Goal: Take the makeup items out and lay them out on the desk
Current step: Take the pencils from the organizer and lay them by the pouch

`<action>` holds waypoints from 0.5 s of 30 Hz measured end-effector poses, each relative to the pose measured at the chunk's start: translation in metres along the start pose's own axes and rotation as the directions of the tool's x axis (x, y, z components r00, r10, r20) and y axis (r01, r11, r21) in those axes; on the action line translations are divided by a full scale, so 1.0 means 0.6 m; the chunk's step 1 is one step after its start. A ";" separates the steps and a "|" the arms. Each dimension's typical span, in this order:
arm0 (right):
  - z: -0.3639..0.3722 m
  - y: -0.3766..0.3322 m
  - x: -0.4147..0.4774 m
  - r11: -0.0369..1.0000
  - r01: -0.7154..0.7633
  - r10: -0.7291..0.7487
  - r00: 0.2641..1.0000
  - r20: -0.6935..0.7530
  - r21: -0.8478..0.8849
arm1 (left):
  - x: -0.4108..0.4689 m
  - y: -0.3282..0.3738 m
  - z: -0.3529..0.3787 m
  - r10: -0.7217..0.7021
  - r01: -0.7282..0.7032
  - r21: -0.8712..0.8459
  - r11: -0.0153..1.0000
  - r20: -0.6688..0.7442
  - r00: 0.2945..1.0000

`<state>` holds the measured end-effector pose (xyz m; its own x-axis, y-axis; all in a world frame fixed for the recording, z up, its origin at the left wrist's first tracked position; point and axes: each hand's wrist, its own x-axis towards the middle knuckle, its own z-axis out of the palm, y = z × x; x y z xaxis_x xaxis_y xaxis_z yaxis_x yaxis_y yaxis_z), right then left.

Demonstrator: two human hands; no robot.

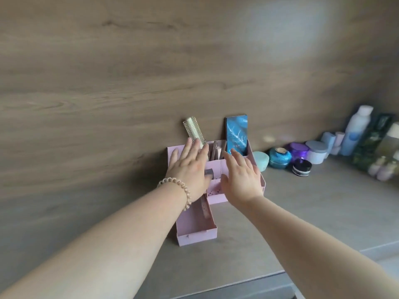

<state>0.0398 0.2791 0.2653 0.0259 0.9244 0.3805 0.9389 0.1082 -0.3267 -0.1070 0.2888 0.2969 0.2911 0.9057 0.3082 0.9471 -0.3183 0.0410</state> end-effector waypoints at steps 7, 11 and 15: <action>0.053 0.038 0.093 0.989 0.079 -0.071 0.996 0.062 -0.128 | 0.034 -0.011 0.069 -0.045 0.045 0.005 0.999 0.078 0.996; 0.066 0.055 0.126 0.961 0.123 -0.097 0.989 0.114 -0.247 | 0.034 -0.015 0.076 -0.031 0.030 0.031 0.999 0.037 0.999; 0.081 0.056 0.138 0.941 0.162 -0.117 0.979 0.164 -0.298 | 0.030 -0.016 0.078 -0.039 0.039 0.042 0.998 0.003 0.999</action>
<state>0.0567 0.3769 0.2434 -0.1407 0.9529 0.2686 0.9897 0.1426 0.0124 -0.1046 0.3214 0.2574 0.2547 0.9183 0.3032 0.9624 -0.2712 0.0128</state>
